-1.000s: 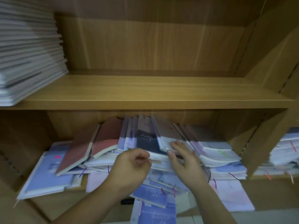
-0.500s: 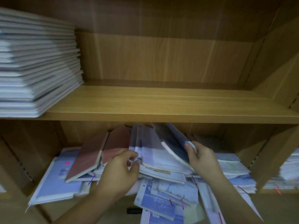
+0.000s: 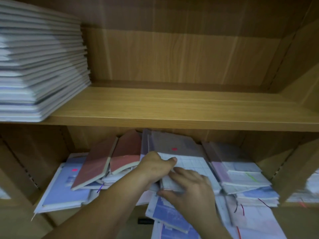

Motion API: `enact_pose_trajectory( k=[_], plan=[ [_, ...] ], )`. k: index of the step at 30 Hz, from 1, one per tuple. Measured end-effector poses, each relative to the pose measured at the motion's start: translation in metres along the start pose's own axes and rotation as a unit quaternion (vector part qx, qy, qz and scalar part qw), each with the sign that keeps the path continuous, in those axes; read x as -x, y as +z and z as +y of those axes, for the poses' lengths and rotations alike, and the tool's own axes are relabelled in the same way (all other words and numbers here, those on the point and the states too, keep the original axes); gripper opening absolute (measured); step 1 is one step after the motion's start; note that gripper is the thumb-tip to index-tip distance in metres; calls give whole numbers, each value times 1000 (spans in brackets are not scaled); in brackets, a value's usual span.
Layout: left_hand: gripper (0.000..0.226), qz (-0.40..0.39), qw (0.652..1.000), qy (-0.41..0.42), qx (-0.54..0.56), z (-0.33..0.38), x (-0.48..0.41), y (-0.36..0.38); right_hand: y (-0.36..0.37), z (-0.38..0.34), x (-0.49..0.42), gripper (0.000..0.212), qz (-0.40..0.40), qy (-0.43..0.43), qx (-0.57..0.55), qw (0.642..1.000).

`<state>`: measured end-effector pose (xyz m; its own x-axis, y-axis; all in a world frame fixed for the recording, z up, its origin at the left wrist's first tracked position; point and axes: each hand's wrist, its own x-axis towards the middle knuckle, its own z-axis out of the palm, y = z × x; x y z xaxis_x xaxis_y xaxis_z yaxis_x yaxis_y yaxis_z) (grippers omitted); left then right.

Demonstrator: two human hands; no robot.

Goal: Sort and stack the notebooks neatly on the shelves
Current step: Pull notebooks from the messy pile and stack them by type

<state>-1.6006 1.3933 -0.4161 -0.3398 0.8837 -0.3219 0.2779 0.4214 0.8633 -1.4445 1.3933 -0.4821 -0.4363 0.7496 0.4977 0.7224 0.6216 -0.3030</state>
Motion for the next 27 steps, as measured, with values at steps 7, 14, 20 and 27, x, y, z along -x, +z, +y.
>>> enact_pose_trajectory(
  k=[7,14,20,27],
  plan=[
    [36,42,940,142,-306,-11,29,45,-19,75,21,62,-30,165,-203,965],
    [76,48,990,68,-113,-25,25,35,-12,74,20,101,-140,96,-48,984],
    [32,70,996,-14,62,4,20,38,-4,71,8,57,-68,133,-113,982],
    [86,63,996,-26,55,21,10,72,-17,83,14,42,-78,146,-312,936]
  ],
)
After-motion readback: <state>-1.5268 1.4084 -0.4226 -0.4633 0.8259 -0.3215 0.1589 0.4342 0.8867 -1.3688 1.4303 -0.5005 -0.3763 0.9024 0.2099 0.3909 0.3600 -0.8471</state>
